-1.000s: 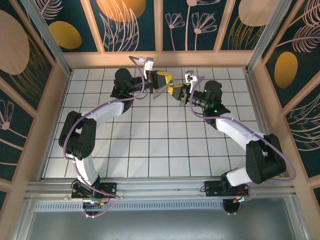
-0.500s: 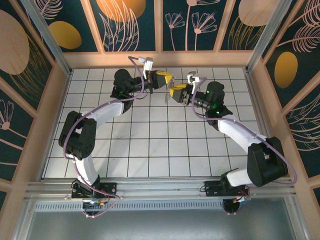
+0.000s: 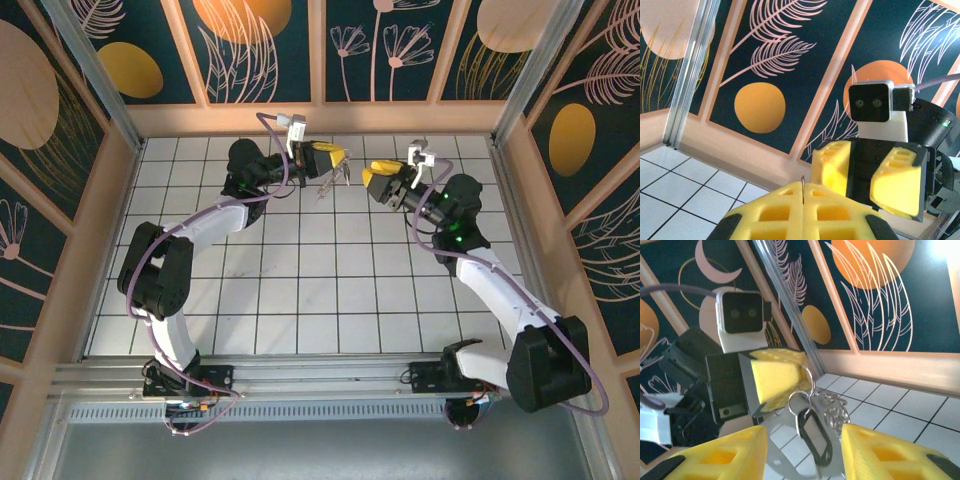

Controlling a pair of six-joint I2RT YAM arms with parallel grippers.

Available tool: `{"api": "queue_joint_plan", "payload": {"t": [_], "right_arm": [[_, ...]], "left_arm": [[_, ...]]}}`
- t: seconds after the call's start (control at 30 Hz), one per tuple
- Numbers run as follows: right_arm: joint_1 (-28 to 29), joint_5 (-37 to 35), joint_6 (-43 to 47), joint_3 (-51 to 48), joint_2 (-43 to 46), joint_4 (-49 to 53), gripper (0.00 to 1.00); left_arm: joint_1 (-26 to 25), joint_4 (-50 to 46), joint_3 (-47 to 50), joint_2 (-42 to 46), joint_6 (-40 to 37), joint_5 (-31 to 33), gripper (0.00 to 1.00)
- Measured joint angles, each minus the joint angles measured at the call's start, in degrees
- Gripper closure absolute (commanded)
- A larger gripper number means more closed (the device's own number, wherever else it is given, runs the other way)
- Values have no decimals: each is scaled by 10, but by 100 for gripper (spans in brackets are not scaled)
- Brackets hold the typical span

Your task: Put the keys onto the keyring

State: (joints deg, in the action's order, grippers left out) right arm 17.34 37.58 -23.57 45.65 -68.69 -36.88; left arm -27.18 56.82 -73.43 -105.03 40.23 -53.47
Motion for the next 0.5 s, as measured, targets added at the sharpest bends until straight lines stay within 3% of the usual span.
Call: {"api": "queue_joint_plan", "payload": {"t": [0.5], "right_arm": [[5, -17, -161, 13, -93, -148, 56]], "left_arm": [[-2, 0, 0, 0, 2, 0, 100]]}}
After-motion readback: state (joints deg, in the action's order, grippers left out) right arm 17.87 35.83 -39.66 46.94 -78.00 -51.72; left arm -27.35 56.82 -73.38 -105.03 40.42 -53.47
